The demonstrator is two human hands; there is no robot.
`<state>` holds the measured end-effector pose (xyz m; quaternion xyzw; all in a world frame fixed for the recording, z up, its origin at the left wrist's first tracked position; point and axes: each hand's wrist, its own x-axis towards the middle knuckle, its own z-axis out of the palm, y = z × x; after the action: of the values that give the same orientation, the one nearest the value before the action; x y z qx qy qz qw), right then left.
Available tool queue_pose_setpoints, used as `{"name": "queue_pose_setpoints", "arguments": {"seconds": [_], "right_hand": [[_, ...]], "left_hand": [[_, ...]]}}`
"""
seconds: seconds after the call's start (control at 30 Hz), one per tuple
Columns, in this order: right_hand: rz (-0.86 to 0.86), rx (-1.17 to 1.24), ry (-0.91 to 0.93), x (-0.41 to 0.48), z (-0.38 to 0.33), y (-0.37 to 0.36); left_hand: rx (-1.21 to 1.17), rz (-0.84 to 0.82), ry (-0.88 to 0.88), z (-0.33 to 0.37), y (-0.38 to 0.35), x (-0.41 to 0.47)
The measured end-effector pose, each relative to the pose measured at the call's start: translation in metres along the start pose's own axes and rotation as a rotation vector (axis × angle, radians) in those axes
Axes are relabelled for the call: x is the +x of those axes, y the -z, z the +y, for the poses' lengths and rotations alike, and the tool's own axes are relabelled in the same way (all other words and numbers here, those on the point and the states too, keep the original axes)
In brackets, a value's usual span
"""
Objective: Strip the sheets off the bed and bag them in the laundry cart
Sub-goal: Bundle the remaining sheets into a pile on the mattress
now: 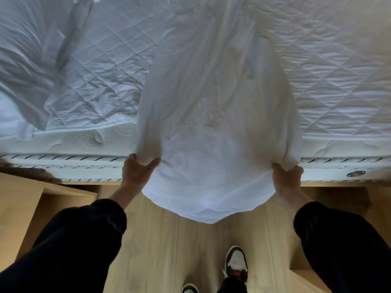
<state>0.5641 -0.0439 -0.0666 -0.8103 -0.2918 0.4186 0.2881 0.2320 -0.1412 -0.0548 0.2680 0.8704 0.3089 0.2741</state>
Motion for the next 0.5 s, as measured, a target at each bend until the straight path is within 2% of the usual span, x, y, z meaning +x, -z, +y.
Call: {"name": "queue_pose_setpoints", "arguments": {"seconds": [0.07, 0.23, 0.37, 0.5], "right_hand": [[-0.075, 0.003, -0.024, 0.003, 0.005, 0.004], [-0.247, -0.050, 0.065, -0.001, 0.006, 0.026], [-0.217, -0.041, 0.113, -0.014, -0.013, 0.037], [-0.144, 0.101, 0.178, -0.035, -0.063, 0.043]], "left_hand": [[-0.027, -0.063, -0.011, -0.003, -0.001, -0.001], [-0.034, -0.215, 0.009, -0.003, 0.009, -0.001], [-0.109, -0.219, 0.022, 0.013, 0.021, -0.008], [-0.229, -0.145, -0.014, 0.051, 0.044, -0.015]]}}
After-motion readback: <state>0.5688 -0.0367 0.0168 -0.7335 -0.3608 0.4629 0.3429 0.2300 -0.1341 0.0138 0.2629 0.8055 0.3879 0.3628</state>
